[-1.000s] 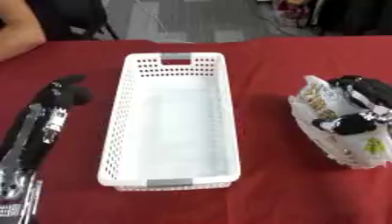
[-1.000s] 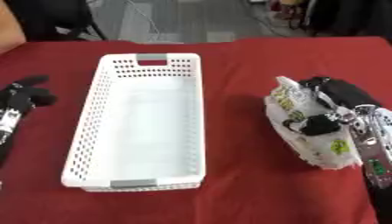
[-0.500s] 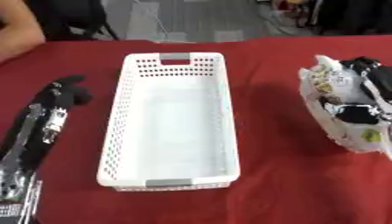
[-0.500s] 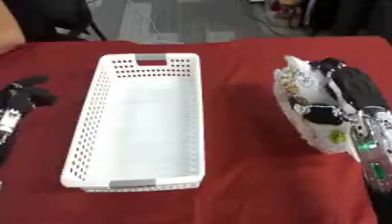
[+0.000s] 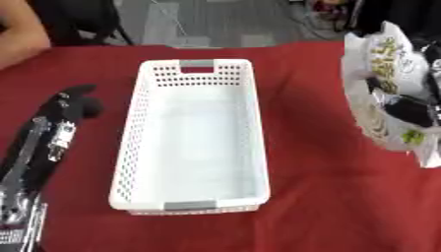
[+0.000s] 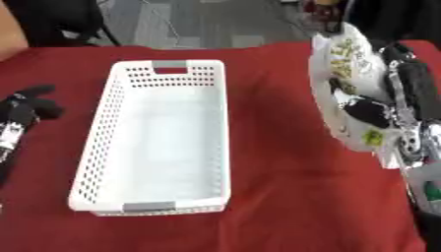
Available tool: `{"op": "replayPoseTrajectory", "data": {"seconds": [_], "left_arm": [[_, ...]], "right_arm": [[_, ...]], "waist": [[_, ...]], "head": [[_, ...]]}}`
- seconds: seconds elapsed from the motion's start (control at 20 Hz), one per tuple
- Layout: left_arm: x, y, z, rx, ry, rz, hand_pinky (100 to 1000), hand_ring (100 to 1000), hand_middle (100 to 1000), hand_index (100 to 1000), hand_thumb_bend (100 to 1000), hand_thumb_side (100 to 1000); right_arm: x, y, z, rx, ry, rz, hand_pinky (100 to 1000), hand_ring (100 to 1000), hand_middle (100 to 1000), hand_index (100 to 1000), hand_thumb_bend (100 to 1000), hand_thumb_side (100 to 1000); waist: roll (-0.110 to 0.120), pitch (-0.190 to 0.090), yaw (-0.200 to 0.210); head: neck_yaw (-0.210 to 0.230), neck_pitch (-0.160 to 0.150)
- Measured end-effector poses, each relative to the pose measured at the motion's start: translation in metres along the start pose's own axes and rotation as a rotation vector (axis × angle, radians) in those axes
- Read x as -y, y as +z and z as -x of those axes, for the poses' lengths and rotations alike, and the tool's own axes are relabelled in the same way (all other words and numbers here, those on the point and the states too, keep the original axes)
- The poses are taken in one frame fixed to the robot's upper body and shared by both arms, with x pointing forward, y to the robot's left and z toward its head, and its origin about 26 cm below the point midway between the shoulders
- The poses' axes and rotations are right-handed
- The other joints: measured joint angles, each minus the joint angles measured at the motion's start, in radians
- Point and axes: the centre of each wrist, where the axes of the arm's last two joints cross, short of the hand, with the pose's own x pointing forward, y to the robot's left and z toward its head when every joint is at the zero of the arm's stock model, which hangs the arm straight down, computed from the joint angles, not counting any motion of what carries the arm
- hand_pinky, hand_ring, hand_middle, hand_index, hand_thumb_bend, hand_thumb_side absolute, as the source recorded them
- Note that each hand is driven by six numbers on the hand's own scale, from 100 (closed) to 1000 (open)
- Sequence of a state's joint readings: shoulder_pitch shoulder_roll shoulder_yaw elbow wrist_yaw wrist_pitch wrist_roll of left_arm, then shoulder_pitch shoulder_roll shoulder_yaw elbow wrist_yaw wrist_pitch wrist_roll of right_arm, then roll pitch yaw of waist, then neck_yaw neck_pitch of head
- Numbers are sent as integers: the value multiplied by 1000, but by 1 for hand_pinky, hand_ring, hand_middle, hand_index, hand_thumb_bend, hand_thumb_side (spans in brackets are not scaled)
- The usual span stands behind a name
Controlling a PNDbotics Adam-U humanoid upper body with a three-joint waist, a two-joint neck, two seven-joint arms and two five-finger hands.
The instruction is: Pick up objects on the table and place them in the box.
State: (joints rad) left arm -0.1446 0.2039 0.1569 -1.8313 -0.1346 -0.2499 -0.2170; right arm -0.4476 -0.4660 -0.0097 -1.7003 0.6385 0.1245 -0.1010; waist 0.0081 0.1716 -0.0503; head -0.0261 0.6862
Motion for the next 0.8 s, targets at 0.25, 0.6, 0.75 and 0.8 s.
{"op": "replayPoseTrajectory", "data": {"seconds": [0.25,0.6,0.75,0.8], "left_arm": [[0,2,1,-5,0,5,741,662,859,736,100,852],[2,3,2,-10,4,18,741,663,860,735,100,855],[2,3,2,-8,4,21,742,663,860,735,100,856],[2,2,2,-8,4,21,742,663,860,735,100,856]], "right_arm": [[37,-24,-48,218,-233,138,100,100,100,258,100,100],[62,-46,-96,503,-325,108,100,100,100,272,100,129],[61,-52,-110,591,-302,44,100,100,107,275,100,160],[60,-55,-115,619,-295,24,100,100,109,276,100,168]], "waist": [[-4,-5,3],[-16,-7,15],[-17,-7,22],[-19,-7,24]], "head": [[0,0],[-1,0],[-1,0],[-1,-1]]}}
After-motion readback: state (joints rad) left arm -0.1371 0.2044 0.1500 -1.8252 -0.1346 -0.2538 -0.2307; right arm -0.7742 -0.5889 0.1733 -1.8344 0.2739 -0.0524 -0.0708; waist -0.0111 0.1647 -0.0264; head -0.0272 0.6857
